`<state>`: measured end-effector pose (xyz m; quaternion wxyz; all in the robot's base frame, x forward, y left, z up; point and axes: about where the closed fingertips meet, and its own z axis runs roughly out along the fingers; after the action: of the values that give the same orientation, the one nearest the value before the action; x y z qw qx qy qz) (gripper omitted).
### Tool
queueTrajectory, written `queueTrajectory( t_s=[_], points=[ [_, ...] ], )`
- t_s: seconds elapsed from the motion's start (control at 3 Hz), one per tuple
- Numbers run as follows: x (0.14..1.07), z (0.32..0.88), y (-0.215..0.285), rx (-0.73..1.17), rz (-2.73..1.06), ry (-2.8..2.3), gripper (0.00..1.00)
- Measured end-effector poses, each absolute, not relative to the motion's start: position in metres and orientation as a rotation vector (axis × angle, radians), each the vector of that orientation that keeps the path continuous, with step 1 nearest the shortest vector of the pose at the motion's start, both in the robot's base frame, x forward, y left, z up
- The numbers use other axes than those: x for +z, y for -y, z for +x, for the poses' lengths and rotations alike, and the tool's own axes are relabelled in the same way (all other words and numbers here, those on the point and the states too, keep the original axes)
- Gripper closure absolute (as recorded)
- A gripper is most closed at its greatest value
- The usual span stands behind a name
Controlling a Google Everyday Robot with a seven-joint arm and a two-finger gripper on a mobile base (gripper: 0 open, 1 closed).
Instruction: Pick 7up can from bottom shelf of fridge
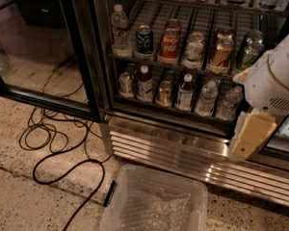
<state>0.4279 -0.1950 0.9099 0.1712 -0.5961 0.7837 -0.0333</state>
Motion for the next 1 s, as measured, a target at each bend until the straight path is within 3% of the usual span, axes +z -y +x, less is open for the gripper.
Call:
queueTrajectory(
  t_s=[1.0],
  points=[
    [0.861, 0.412, 0.173, -0.012, -1.760, -2.255, 0.00]
  ],
)
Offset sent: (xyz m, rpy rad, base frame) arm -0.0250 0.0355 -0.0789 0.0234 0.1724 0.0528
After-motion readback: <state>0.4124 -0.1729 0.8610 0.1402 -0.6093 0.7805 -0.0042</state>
